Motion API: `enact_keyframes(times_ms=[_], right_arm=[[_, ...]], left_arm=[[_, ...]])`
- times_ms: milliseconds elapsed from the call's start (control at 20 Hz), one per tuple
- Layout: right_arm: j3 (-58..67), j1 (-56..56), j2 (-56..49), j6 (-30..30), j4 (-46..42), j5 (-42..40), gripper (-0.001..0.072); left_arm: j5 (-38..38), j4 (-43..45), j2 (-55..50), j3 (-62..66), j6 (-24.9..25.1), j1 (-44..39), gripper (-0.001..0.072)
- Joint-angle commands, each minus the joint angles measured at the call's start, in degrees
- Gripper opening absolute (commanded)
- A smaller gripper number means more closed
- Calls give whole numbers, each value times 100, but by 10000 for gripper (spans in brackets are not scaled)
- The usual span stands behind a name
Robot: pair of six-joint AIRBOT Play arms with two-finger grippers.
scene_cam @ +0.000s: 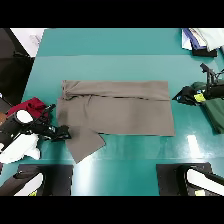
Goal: Fold the shirts.
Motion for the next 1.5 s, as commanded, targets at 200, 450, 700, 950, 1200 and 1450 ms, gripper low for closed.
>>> enact_keyframes(times_ms=[200,450,700,950,1200,1450], right_arm=[[-752,-723,192,-52,-634,898,389],[-2275,-1276,269,-203,-560,321,389],[-2710,-754,271,-199,-551,-332,374],[-2468,-372,273,-205,-625,-319,21],[-1941,-638,765,-245,-1469,667,20],[-1606,-1432,1829,-243,-1784,1086,20]], left_arm=[[-319,-249,13,341,299,-94,29],[-179,-380,13,382,299,-94,29],[-210,-442,13,382,302,-92,29],[-319,-433,17,382,448,-92,28],[-960,-313,859,417,192,-94,26],[-1727,-1244,1803,570,81,-94,28]])
